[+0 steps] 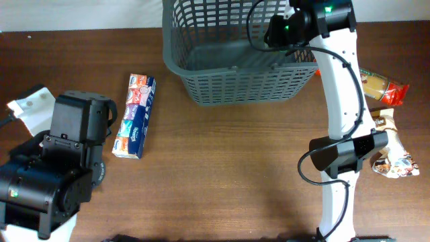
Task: Pack container
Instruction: 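Carry the jar with the right gripper over the grey basket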
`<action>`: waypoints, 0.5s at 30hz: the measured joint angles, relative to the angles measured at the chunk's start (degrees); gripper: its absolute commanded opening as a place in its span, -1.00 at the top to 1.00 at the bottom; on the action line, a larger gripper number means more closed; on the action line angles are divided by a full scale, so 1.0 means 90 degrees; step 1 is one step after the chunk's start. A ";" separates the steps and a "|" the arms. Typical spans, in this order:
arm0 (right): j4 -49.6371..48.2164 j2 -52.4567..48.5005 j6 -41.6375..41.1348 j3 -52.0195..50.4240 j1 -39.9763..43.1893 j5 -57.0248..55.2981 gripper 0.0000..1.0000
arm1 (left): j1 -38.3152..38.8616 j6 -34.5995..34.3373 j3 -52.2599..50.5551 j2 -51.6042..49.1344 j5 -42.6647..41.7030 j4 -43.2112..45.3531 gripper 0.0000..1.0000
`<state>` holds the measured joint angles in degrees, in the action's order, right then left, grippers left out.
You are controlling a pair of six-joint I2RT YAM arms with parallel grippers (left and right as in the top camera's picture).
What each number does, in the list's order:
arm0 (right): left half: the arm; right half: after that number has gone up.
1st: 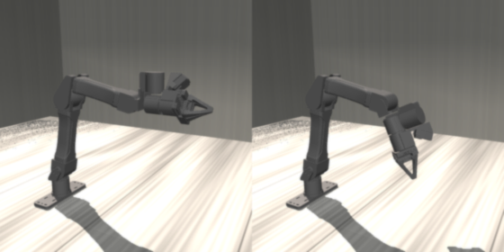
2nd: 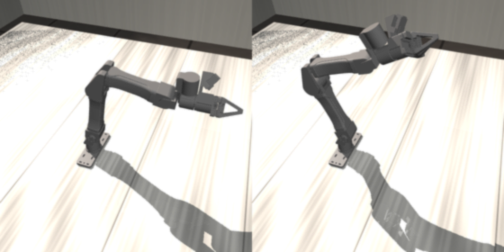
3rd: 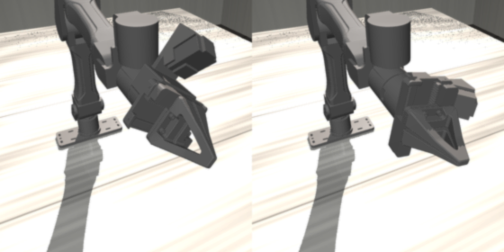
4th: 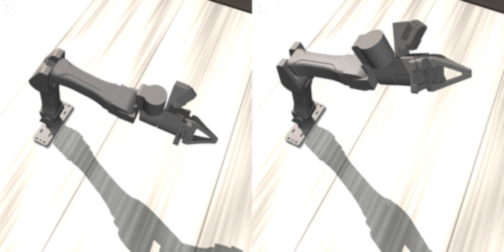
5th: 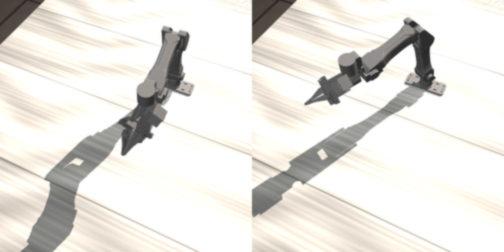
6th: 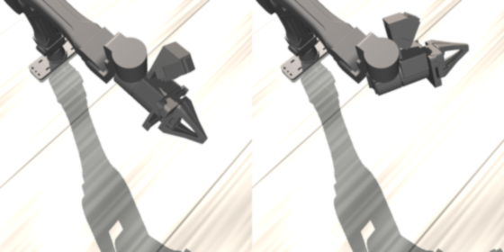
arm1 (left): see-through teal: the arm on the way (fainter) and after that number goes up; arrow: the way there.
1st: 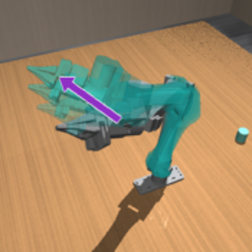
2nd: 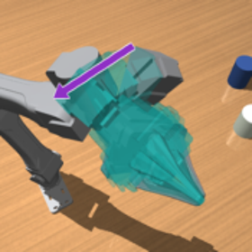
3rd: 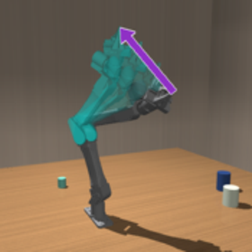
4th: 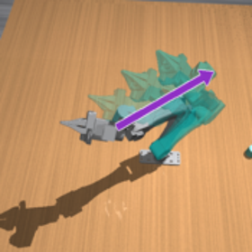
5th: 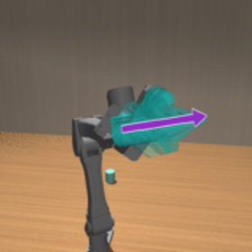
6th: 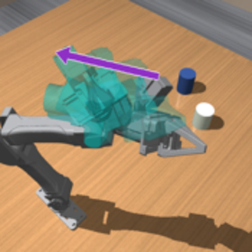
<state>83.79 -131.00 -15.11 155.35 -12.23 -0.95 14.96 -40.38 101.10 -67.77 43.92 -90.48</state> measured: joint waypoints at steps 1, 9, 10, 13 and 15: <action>0.0000 0.0000 -0.0005 0.0000 0.0019 0.0010 0.92 | 0.0000 0.0000 0.0000 0.0000 0.0000 0.0000 -0.99; -0.0216 -0.0087 -0.0005 0.0000 0.0197 0.0019 0.92 | 0.0000 0.0000 0.0000 0.0000 0.0000 0.0000 -0.99; -0.0238 -0.0146 -0.0002 0.0000 0.0197 0.0022 0.92 | 0.0000 0.0000 0.0000 0.0000 0.0000 0.0000 -0.99; -0.0262 -0.0393 0.0007 0.0000 0.0194 0.0100 0.92 | 0.0000 0.0000 0.0000 0.0000 0.0000 0.0000 -0.99; -0.0260 -0.0578 0.0015 0.0000 0.0194 0.0141 0.92 | 0.0000 0.0000 0.0000 0.0000 0.0000 0.0000 -0.99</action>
<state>81.45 -136.20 -14.98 155.35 -10.48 0.32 14.96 -40.38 101.10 -67.77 43.92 -90.48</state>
